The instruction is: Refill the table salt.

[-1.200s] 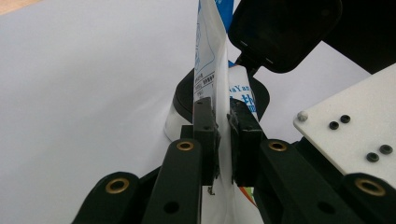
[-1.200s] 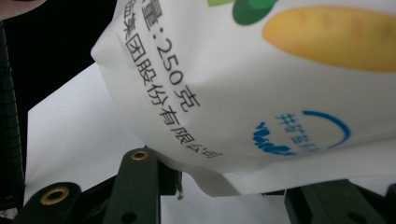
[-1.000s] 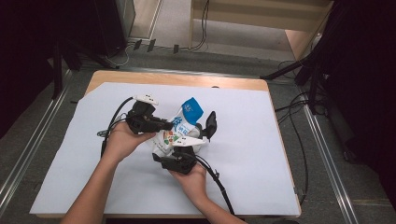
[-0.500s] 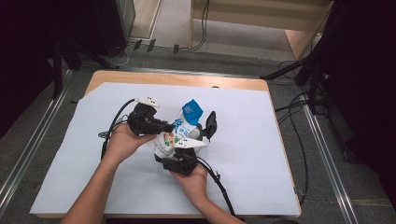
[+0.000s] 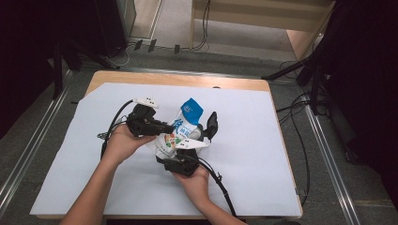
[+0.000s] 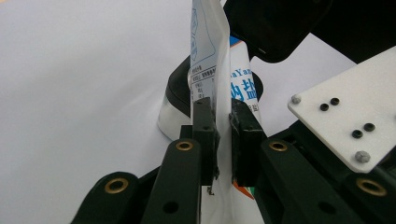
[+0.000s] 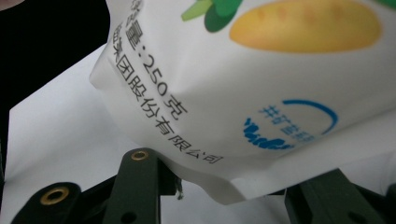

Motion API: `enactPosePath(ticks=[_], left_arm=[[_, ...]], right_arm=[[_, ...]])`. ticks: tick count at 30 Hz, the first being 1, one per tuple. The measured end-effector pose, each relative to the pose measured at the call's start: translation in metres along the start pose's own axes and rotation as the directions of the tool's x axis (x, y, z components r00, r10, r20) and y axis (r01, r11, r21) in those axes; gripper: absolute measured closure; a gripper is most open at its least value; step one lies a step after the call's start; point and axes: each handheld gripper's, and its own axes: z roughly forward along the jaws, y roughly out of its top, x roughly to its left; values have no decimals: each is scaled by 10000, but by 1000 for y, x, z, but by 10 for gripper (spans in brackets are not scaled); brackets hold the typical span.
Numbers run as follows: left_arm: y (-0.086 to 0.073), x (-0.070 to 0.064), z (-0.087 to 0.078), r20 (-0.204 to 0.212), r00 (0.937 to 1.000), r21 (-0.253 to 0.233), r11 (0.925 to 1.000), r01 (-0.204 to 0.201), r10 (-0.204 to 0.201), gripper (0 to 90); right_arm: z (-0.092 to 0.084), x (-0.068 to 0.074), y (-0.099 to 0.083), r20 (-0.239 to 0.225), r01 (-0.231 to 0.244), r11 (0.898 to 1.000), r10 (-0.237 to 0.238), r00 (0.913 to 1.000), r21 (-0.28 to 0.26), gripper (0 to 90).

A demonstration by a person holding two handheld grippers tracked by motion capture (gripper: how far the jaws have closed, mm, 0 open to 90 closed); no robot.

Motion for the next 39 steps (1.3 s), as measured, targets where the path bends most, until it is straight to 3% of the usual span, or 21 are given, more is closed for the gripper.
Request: enactPosePath(ticks=[3, 8, 39], left_arm=[[-1, 1, -3, 175, 9998, 45, 10000, 57, -57, 864], [-2, 0, -7, 593, 9979, -24, 9997, -246, 247, 880], [-6, 2, -26, 1039, 9926, -254, 9979, -604, 627, 862]], right_arm=[[0, 1, 0, -36, 55, 10000, -55, 10000, 1, 603], [1, 2, -2, -89, 74, 10000, -73, 9999, 14, 595], [-14, -6, -2, 297, 38, 9992, -26, 9996, -400, 597]])
